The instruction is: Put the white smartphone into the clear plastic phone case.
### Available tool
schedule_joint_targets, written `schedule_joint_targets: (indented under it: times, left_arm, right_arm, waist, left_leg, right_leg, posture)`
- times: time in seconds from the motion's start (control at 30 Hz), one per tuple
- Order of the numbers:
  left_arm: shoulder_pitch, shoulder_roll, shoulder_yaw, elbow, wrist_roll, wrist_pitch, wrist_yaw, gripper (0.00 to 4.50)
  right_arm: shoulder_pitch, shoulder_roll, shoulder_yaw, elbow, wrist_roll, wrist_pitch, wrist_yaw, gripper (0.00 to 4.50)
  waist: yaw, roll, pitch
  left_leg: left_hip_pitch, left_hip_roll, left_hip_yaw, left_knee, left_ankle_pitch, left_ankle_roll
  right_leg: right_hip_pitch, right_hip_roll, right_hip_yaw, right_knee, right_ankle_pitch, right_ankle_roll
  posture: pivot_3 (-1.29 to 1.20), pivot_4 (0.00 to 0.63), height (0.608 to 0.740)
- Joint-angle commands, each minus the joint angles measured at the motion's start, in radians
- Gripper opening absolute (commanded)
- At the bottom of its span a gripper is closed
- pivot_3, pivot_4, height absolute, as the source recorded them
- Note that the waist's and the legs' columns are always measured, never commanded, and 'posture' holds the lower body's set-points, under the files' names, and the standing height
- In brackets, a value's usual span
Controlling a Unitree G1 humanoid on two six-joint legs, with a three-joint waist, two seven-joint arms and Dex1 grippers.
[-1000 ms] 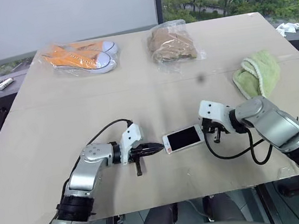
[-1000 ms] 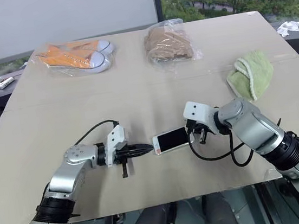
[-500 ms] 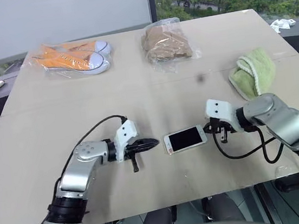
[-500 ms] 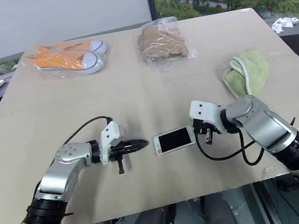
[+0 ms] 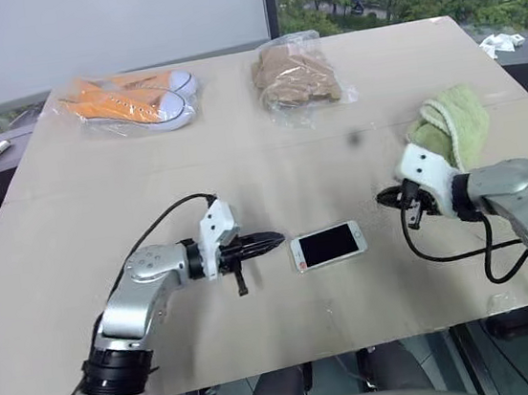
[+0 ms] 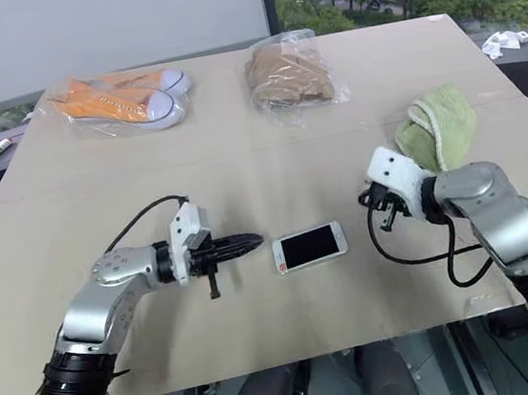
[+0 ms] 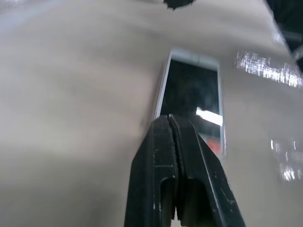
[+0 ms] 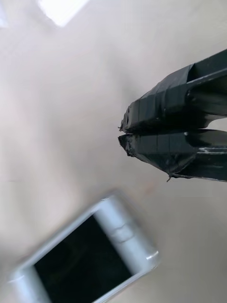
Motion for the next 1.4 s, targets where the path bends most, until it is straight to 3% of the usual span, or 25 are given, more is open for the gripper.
schedule_joint_targets:
  times: [0.03,0.33,0.73,1.1,1.4]
  left_arm:
    - [-0.012,-0.026,-0.05,-0.008,0.016,-0.016,0.011,0.0]
    - [-0.031,-0.036,-0.135,0.054,0.103,-0.08,0.019,0.0]
    - [-0.017,-0.021,-0.129,0.071,0.125,-0.107,0.025,0.0]
    - [-0.014,-0.018,-0.129,0.071,0.124,-0.109,0.02,0.0]
    - [-0.005,-0.01,-0.125,0.055,0.123,-0.101,0.025,0.0]
  right_arm:
    - [0.075,0.09,-0.083,-0.078,0.076,-0.031,-0.068,0.16]
    - [0.189,0.25,-0.07,0.02,0.089,-0.195,-0.165,0.16]
    - [0.223,0.199,0.04,0.108,0.06,-0.295,-0.102,0.16]
    - [0.191,0.239,0.021,0.166,0.127,-0.104,-0.176,0.16]
    - [0.201,0.168,0.131,0.165,0.106,0.04,-0.186,0.16]
  waist:
    - [0.001,0.0,0.0]
    - [0.002,0.0,0.0]
    - [0.001,0.0,0.0]
    - [0.001,-0.001,-0.002]
    - [0.002,-0.003,-0.009]
  left_leg:
    - [0.0,0.0,0.0,0.0,0.0,0.0]
    - [0.002,0.0,0.002,0.001,0.0,0.0]
    - [0.003,0.0,0.002,0.001,0.0,0.0]
    - [0.004,0.0,0.002,0.001,0.0,0.0]
    - [0.005,0.0,0.002,0.001,0.0,0.0]
  right_leg:
    - [0.0,0.0,0.0,0.0,0.0,0.0]
    - [0.001,0.001,0.002,0.002,0.0,0.0]
    - [0.001,0.001,0.002,0.002,0.0,0.0]
    - [0.002,0.001,0.002,0.003,0.0,0.0]
    - [0.002,0.001,0.002,0.002,0.0,0.0]
  posture:
    - [0.0,0.15,0.74]
    - [0.0,0.15,0.74]
    - [0.0,0.15,0.74]
    - [0.0,0.15,0.74]
    - [0.0,0.15,0.74]
